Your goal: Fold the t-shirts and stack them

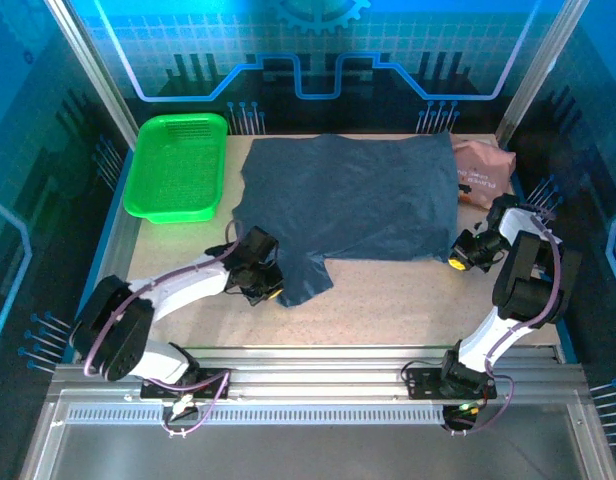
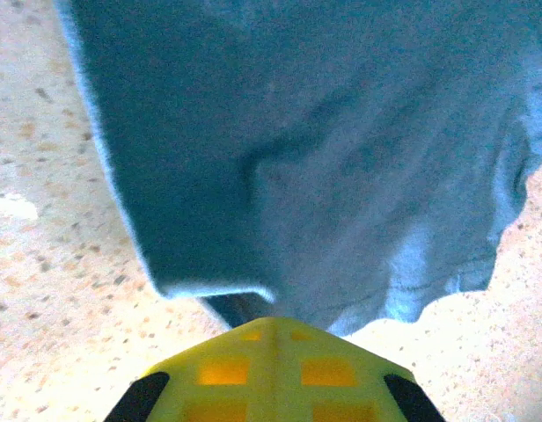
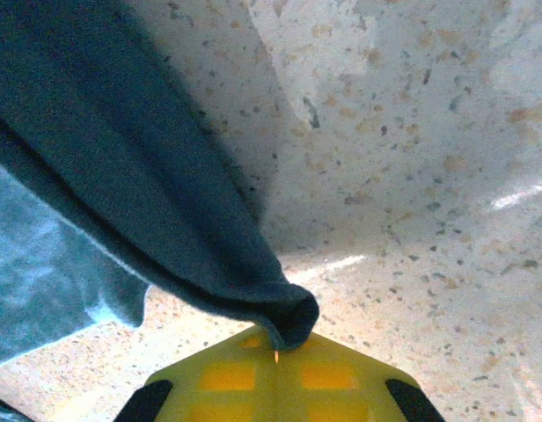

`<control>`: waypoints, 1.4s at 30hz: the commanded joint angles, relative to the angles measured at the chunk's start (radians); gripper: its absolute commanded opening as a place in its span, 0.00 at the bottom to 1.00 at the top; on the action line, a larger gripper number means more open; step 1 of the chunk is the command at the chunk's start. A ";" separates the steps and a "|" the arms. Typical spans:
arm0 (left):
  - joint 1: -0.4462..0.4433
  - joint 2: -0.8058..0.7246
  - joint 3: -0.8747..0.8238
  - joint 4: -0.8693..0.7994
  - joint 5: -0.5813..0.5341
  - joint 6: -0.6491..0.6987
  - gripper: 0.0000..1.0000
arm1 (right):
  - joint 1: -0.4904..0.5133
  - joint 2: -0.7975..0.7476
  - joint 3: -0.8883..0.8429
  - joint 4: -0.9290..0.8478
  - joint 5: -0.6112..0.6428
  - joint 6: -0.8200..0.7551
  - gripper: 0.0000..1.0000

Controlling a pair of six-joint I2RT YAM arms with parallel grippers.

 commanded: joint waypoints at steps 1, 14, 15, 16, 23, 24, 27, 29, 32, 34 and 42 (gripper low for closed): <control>0.004 -0.093 -0.053 -0.050 -0.019 -0.011 0.00 | 0.009 -0.035 -0.016 -0.054 -0.014 -0.010 0.00; -0.048 -0.069 -0.126 0.041 0.045 -0.078 0.20 | 0.014 -0.021 -0.020 -0.048 -0.025 -0.013 0.00; -0.056 -0.060 -0.122 0.040 0.041 -0.085 0.28 | 0.014 -0.021 -0.019 -0.050 -0.025 -0.017 0.00; -0.065 -0.052 -0.118 0.031 0.038 -0.094 0.40 | 0.013 -0.023 -0.019 -0.052 -0.025 -0.019 0.00; -0.078 0.019 -0.093 0.059 0.022 -0.095 0.54 | 0.014 -0.029 -0.021 -0.050 -0.033 -0.027 0.00; -0.079 0.033 -0.080 0.057 0.014 -0.092 0.53 | 0.014 -0.030 -0.020 -0.050 -0.034 -0.027 0.00; -0.079 0.061 -0.053 0.070 -0.016 -0.086 0.51 | 0.015 -0.030 -0.020 -0.049 -0.037 -0.031 0.00; -0.078 0.097 -0.030 0.093 -0.011 -0.079 0.50 | 0.015 -0.030 -0.023 -0.046 -0.039 -0.032 0.00; -0.080 0.178 0.026 0.103 -0.005 -0.059 0.45 | 0.016 -0.029 -0.028 -0.035 -0.051 -0.030 0.00; -0.077 0.236 0.061 0.120 -0.010 -0.044 0.44 | 0.019 -0.028 -0.030 -0.029 -0.059 -0.028 0.00; -0.056 0.491 0.319 0.052 0.021 0.083 0.22 | 0.025 -0.032 -0.033 -0.019 -0.083 -0.037 0.00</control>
